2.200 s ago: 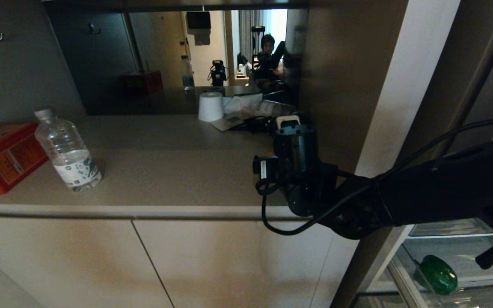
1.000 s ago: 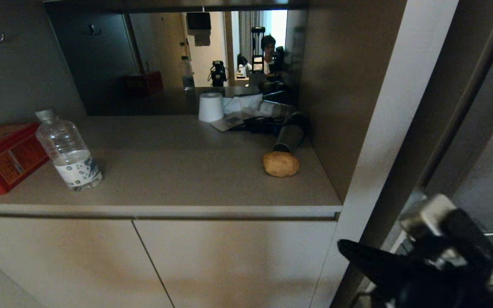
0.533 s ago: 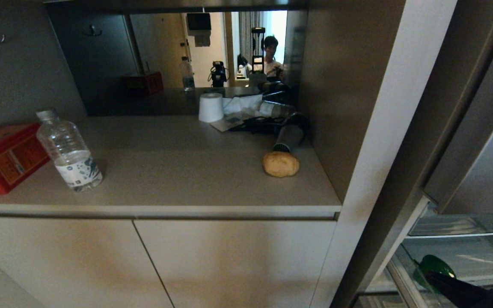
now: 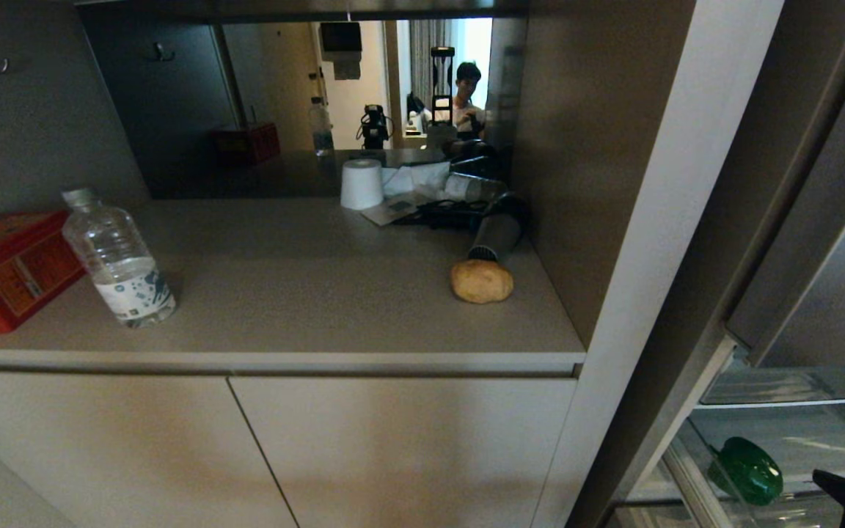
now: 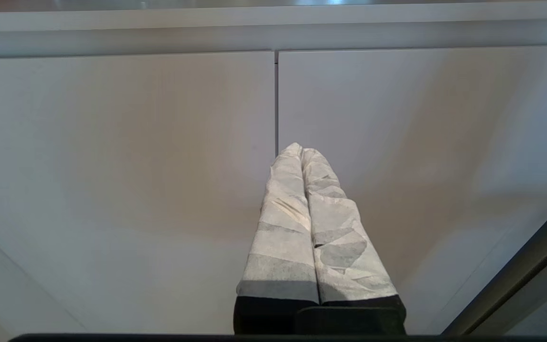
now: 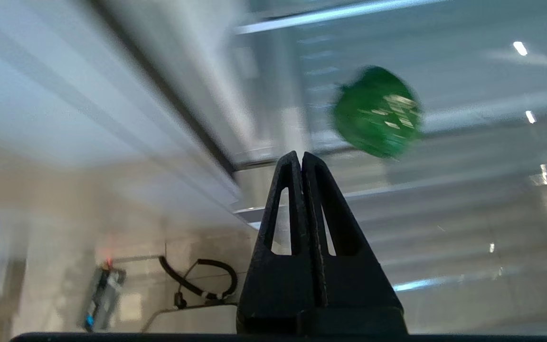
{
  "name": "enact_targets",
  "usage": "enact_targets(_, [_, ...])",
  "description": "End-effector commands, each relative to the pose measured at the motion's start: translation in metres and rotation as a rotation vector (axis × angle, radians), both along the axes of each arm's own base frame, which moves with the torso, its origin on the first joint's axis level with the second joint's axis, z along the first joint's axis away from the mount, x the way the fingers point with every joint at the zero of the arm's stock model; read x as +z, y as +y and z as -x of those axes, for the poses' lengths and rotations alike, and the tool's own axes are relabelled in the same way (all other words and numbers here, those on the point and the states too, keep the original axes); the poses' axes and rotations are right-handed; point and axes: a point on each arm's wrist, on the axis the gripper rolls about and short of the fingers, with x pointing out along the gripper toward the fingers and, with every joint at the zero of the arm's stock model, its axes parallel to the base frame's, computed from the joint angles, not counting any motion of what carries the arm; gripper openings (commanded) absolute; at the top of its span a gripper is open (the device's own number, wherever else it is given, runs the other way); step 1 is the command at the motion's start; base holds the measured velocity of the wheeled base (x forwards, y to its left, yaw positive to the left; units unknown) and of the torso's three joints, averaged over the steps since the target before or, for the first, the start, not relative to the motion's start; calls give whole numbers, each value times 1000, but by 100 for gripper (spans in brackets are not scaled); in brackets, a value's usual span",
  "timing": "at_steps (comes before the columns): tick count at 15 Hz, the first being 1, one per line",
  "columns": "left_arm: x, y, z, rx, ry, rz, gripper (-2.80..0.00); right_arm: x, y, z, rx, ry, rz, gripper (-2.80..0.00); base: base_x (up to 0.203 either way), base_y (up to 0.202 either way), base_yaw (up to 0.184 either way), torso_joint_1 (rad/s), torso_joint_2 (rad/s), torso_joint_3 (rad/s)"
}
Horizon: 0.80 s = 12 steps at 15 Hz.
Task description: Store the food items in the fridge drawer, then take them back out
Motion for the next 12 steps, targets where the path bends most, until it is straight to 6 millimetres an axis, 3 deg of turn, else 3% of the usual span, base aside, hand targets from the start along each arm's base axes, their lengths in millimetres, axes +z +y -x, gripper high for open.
enact_targets(1, [-3, 0, -1, 0, 9, 0, -280, -6, -17, -8, -74, 59, -54, -280, 0, 0, 0, 0, 0, 0])
enact_targets(7, [-3, 0, -1, 0, 10, 0, -280, -25, -35, -23, -114, 208, -103, -280, 0, 0, 0, 0, 0, 0])
enact_targets(11, [-3, 0, -1, 0, 10, 0, -280, -44, -47, -48, -118, 332, -149, -280, 0, 0, 0, 0, 0, 0])
enact_targets(12, [-3, 0, -1, 0, 10, 0, -280, -48, -49, -54, -119, 346, -156, 0, 0, 0, 0, 0, 0, 0])
